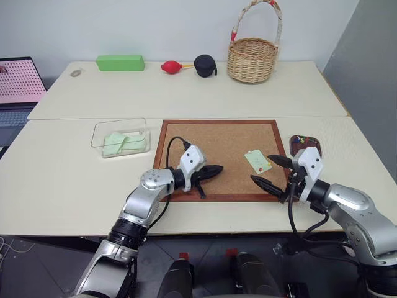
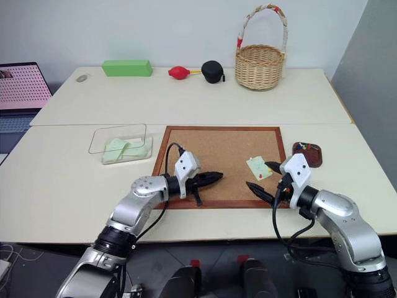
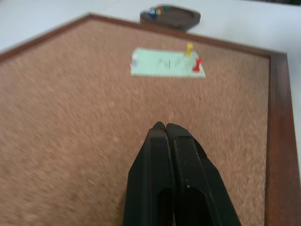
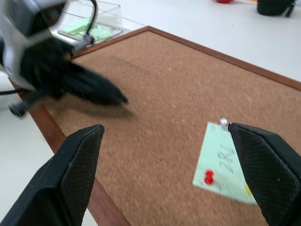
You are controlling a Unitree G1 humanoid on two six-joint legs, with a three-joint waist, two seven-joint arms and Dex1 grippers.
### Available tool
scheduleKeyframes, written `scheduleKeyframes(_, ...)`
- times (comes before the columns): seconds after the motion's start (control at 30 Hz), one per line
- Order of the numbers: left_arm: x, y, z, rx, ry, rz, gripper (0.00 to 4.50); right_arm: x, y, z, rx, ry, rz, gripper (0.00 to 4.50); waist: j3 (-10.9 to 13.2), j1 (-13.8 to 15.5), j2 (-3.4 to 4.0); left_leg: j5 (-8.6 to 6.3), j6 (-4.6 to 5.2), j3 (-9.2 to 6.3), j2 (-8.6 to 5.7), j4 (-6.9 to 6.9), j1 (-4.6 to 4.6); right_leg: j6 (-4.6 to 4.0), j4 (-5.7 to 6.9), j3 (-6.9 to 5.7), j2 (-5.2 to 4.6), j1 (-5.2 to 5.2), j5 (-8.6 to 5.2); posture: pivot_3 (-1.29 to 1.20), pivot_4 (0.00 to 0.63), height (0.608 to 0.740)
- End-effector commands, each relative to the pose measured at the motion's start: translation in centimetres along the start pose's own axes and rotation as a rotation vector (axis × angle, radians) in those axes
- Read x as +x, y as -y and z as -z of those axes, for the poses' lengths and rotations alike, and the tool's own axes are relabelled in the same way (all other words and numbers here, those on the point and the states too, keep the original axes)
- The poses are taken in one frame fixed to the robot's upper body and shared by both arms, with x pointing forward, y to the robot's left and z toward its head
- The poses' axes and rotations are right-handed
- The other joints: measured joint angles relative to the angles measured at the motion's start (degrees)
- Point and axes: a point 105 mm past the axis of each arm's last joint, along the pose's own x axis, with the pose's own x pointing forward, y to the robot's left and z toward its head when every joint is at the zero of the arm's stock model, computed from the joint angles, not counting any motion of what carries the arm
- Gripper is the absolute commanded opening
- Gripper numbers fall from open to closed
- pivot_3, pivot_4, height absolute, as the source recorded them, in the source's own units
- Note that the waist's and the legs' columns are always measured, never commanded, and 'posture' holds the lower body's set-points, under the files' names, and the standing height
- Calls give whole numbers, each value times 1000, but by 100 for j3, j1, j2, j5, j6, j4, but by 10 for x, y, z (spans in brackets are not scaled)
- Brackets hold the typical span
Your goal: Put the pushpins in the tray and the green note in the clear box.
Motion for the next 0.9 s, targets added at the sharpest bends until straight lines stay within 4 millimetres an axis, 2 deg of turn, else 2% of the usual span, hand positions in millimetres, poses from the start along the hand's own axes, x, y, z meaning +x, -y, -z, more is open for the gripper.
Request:
scheduleKeyframes(0.03,6,-2,3,27,5,-1,13,11,19,-4,-29,-19,58,4500,-1,3,0,0,0,3,0,0,2,1,0,2,0,0,1,0,150,740)
scheduleKeyframes(0.13,7,-3,3,35,9,0,13,18,33,-1,-46,-52,99,4500,-2,12,2,0,0,0,-2,5,6,2,2,0,-1,6,2,0,150,740)
scheduleKeyframes(0.4,5,-6,14,6,-38,-6,13,39,58,5,-47,-147,89,4500,-5,10,7,1,1,-1,-4,9,11,5,5,1,-3,12,4,0,150,740)
scheduleKeyframes(0.7,3,-4,16,8,-55,-2,13,66,69,7,-101,-201,32,4500,-8,-2,10,1,1,-2,-3,11,16,6,10,0,-2,15,5,0,150,740)
scheduleKeyframes(0.9,2,-3,17,8,-63,-1,13,76,73,12,-137,-227,15,4500,-8,-5,11,1,1,-1,-3,11,16,5,10,0,-2,15,6,0,150,740)
